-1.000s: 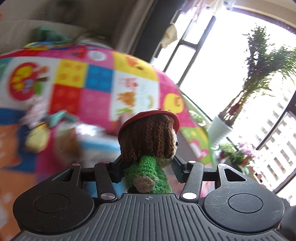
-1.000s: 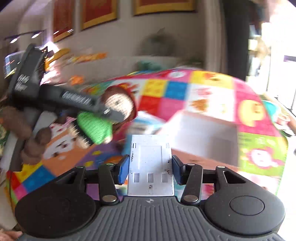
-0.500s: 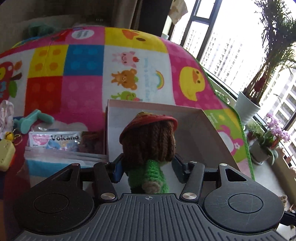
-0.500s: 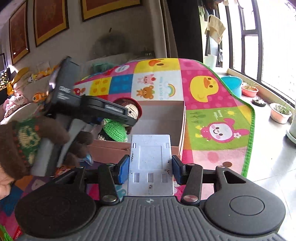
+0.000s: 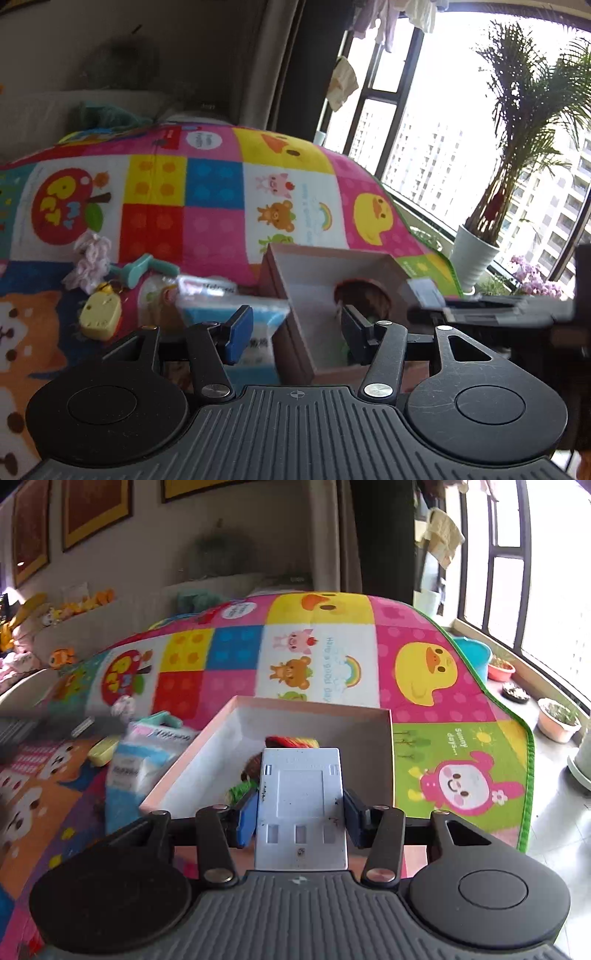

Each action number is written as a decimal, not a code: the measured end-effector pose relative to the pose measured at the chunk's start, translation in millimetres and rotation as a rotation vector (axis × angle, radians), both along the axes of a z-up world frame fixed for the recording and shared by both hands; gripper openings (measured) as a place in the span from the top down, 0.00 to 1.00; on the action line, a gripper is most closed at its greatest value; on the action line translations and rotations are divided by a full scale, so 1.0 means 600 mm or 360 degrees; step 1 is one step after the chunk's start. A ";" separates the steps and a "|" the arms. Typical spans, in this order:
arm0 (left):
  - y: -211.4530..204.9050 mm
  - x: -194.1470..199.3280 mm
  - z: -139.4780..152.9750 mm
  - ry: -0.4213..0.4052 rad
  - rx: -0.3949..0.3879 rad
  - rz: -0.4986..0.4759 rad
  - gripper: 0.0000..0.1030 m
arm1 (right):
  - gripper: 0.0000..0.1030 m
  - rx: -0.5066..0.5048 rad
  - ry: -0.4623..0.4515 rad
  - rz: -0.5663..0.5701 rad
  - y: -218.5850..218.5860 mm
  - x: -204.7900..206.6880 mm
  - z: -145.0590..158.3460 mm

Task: Organize objects
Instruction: 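Lower the doll and white holder into the pink box, opening both tools, then grasp the blue wet cotton bag with left tool while right grasps pink pig figurine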

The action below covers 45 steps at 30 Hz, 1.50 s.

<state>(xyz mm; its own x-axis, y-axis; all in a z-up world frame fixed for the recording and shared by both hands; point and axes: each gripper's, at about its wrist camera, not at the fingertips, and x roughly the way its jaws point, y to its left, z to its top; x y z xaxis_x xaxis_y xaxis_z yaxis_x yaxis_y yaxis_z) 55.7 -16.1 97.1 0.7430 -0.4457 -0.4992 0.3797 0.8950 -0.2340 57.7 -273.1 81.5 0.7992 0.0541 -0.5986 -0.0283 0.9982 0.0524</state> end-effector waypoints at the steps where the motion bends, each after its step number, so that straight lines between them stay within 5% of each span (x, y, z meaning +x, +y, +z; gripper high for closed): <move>1: 0.013 -0.009 -0.009 0.0021 0.0010 0.0012 0.44 | 0.54 -0.0017 0.0031 -0.0044 -0.004 0.023 -0.006; 7: 0.099 -0.031 -0.056 0.0155 -0.0023 0.0174 0.47 | 0.54 -0.0246 0.0191 -0.0187 0.010 0.100 -0.056; 12: 0.135 -0.025 -0.071 0.0216 -0.0113 0.0268 0.51 | 0.54 0.0138 0.0273 0.0030 0.037 0.100 -0.045; 18: 0.140 -0.031 -0.070 0.0198 -0.0111 0.0249 0.51 | 0.54 -0.0050 0.0344 -0.0086 0.046 0.111 -0.058; 23: 0.119 -0.021 -0.073 0.0203 -0.0088 0.0183 0.51 | 0.53 0.0147 0.0396 -0.0038 0.023 0.113 -0.074; 27: 0.085 -0.004 -0.059 0.0132 -0.0077 0.0107 0.50 | 0.37 0.0129 0.0310 -0.0053 0.027 0.092 -0.059; 33: 0.031 0.061 -0.090 0.0284 -0.0036 0.0122 0.50 | 0.28 0.0130 0.0096 -0.0058 0.017 0.013 -0.024; 35: 0.009 0.078 -0.102 0.0305 0.0004 0.0124 0.40 | 0.24 0.0067 0.0005 -0.0057 0.019 -0.022 -0.018; 39: -0.020 0.107 -0.129 0.0326 0.0110 0.0192 0.40 | 0.18 -0.0081 -0.0086 -0.0020 0.025 -0.080 -0.024; 45: 0.011 0.091 -0.118 0.0377 -0.0030 0.0187 0.46 | 0.13 -0.0229 -0.0045 0.0158 0.062 -0.132 -0.055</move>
<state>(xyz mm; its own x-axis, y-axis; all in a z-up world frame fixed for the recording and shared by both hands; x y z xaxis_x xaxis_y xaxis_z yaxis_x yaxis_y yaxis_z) 110.4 -9.3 26.4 0.6537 -0.3741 -0.6578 0.2058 0.9244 -0.3212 -21.3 -235.8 48.3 0.8107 0.0489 -0.5834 -0.1266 0.9876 -0.0932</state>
